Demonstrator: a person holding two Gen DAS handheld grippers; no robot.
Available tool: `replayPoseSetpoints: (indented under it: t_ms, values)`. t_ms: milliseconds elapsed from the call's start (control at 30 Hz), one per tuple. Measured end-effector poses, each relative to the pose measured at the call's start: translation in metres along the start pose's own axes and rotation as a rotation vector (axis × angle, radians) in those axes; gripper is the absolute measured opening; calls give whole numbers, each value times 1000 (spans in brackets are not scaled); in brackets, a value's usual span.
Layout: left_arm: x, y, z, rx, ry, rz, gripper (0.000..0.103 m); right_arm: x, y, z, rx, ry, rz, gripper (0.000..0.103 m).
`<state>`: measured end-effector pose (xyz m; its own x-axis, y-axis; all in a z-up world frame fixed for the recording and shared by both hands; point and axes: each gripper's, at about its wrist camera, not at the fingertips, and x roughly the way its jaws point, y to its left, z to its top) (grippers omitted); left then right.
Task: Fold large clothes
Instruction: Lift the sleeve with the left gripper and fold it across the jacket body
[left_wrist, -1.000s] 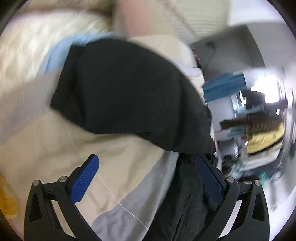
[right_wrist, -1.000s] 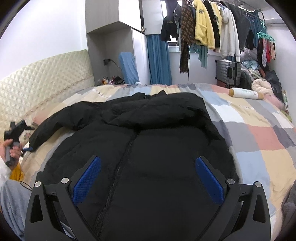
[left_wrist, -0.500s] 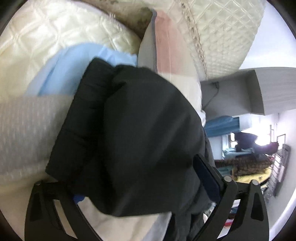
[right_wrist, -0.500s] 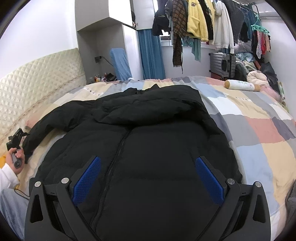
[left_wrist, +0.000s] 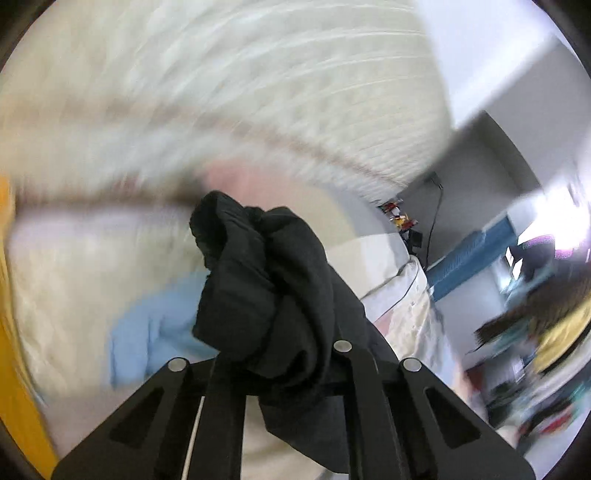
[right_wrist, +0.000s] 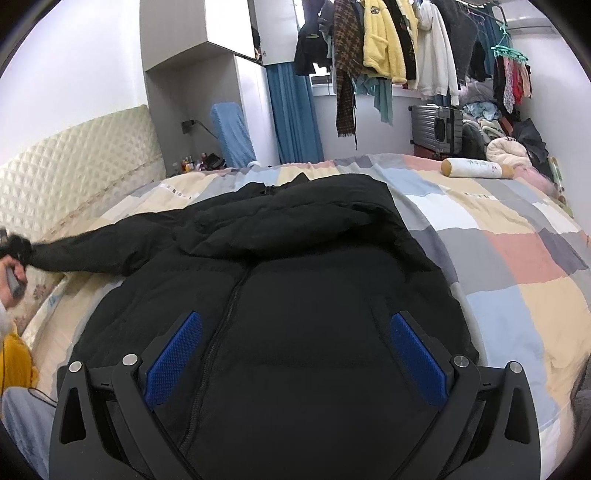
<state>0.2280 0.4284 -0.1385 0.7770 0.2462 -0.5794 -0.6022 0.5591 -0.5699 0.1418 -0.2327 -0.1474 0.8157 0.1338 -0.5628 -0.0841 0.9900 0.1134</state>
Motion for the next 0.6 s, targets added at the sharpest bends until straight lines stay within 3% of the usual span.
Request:
replayPoseSetpoints:
  t_ms: [100,267,433,600]
  values:
    - [-16,-42,16,151,-64,53,8,-1,-1,2,3,-4,4,103]
    - [-38,-91,15,308,-164,123,7,-3,-7,5,20,-8,8,103]
    - [-58,-157,3,450,-241,126,7,-9,-13,9,26,-23,12,103]
    - [-83,-237,-20,601,-269,53,7,-13,-19,11,18,-38,17,103]
